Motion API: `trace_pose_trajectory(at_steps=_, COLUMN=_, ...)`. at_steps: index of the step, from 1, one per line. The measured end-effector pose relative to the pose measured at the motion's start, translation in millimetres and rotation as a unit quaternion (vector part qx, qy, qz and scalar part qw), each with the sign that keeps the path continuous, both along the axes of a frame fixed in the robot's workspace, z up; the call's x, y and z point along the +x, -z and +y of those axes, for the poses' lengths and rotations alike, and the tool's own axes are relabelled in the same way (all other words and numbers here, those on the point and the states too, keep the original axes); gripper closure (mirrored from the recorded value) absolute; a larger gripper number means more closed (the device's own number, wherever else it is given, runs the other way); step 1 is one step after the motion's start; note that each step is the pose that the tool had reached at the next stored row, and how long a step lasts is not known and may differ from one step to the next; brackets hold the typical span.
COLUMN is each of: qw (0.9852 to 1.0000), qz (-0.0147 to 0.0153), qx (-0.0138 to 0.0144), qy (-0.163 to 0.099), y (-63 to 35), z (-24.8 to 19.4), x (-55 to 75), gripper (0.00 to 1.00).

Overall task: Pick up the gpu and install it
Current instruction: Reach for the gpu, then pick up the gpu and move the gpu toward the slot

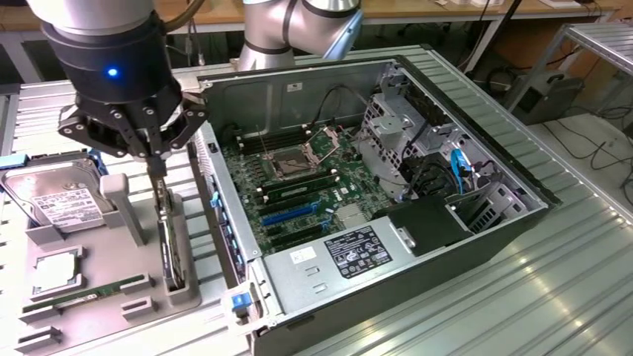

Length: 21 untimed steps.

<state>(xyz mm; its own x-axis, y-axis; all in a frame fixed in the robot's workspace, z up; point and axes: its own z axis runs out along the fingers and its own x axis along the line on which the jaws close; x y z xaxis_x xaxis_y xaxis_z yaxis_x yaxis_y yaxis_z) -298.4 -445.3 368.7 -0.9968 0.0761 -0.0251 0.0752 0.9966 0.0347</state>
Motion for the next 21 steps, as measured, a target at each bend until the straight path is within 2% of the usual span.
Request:
trace_pose_trajectory(at_steps=4, qw=1.0, qz=0.0, qx=-0.0005, qy=0.0, y=3.5, z=-2.9, x=-3.8, gripper=0.89)
trace_pose_trajectory(at_steps=19, qw=1.0, qz=0.0, qx=-0.0005, qy=0.0, y=3.5, z=-2.9, x=-3.8, gripper=0.89)
trace_pose_trajectory(at_steps=21, qw=1.0, qz=-0.0001, qx=-0.0006, qy=0.0, y=6.3, z=-5.1, x=-4.8, gripper=0.89)
